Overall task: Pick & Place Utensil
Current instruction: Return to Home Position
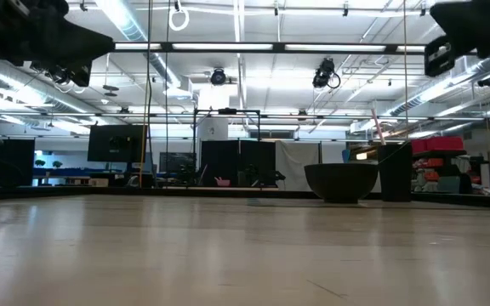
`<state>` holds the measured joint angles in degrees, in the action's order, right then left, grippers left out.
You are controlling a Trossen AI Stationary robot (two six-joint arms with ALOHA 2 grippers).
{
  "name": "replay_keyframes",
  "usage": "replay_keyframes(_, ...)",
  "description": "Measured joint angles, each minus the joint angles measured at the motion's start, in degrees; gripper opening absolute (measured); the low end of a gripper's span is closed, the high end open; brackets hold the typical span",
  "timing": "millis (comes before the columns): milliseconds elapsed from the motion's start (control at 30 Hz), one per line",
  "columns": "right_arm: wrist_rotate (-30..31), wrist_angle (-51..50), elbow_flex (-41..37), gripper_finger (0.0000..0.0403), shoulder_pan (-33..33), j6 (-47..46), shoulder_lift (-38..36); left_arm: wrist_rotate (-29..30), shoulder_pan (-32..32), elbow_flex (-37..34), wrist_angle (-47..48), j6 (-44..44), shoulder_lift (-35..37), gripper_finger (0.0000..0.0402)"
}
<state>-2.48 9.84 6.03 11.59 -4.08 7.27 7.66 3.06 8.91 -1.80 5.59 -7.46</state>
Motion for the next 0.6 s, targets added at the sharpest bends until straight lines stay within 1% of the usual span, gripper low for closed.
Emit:
replay_keyframes(133,0.3,1.2,-5.2,0.0008,-1.3,-1.4,-2.5,0.1,0.0,0.0,0.4,-0.7,0.0,0.0034)
replay_keyframes(167,-0.1,-0.7,-5.3,0.0008,-1.9,-1.6,-3.0,0.2,0.0,0.0,0.8,-0.7,0.0,0.0032)
replay_keyframes(267,-3.3,-1.7,-4.5,0.0008,-5.3,-1.7,-3.9,0.7,0.0,0.0,1.3,-0.7,0.0,0.0029)
replay_keyframes(400,-5.8,1.7,-5.0,0.0008,-9.7,-1.6,-4.4,0.9,0.0,0.0,1.2,-0.4,0.0,0.0027)
replay_keyframes(533,-7.6,1.6,-5.1,0.0008,-10.2,-4.4,-4.1,0.8,0.0,0.0,1.4,0.0,0.0,0.0027)
replay_keyframes(600,-6.5,0.9,-5.1,0.0008,-10.2,-5.6,-3.7,3.0,0.0,0.0,2.2,0.0,0.0,0.0027)
